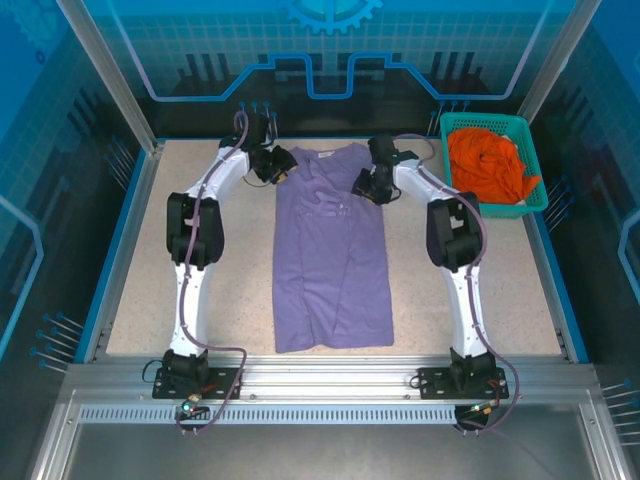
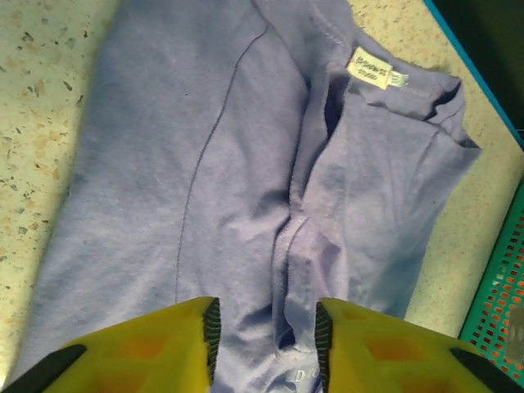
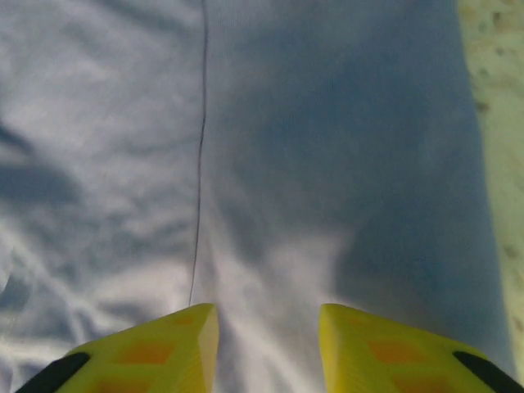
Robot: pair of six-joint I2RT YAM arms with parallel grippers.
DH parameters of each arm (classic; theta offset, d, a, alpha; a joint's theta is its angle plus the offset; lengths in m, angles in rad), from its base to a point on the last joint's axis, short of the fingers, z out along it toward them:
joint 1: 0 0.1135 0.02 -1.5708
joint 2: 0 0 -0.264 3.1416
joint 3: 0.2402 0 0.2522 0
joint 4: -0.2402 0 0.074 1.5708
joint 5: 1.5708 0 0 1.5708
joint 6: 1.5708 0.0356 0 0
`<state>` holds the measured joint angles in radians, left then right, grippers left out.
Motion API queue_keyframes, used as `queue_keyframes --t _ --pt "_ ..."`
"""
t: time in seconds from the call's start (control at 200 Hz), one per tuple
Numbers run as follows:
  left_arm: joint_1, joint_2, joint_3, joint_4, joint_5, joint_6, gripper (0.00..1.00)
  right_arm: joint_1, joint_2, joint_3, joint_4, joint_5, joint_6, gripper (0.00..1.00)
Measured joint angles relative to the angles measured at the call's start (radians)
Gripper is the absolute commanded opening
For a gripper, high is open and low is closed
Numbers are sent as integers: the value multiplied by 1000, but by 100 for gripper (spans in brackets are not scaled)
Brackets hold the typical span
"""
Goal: Fold and stack the t-shirts
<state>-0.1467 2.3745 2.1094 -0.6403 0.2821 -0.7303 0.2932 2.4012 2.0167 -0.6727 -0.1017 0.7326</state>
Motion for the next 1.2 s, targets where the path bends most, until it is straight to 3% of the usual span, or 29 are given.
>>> queue_keyframes --t 0.175,0.315,0.47,0.63,0.76,0.86,0.95,1.106,1.201 --pt "0 65 -19 -5 -5 7 34 -2 147 235 -62 -38 0 34" --pt "1 224 200 -80 15 24 35 -13 224 350 -82 -84 24 38" --pt "4 353 427 -120 3 33 38 -34 240 368 -77 -144 71 45" --pt "13 363 456 -142 4 33 47 -45 202 296 -16 -179 98 57" --pt "15 336 441 -164 6 31 62 -48 146 222 -6 -179 83 62" --pt "15 220 318 -179 0 31 69 -53 73 155 -29 -176 58 65" --pt "11 34 145 -172 -14 30 71 -56 -87 8 -17 -176 29 68" --pt "-31 -488 -349 -30 -33 2 72 -56 -626 -454 97 -174 -2 73" --pt "-102 -804 -664 61 -40 -32 67 -54 -1003 -784 161 -168 -7 77"
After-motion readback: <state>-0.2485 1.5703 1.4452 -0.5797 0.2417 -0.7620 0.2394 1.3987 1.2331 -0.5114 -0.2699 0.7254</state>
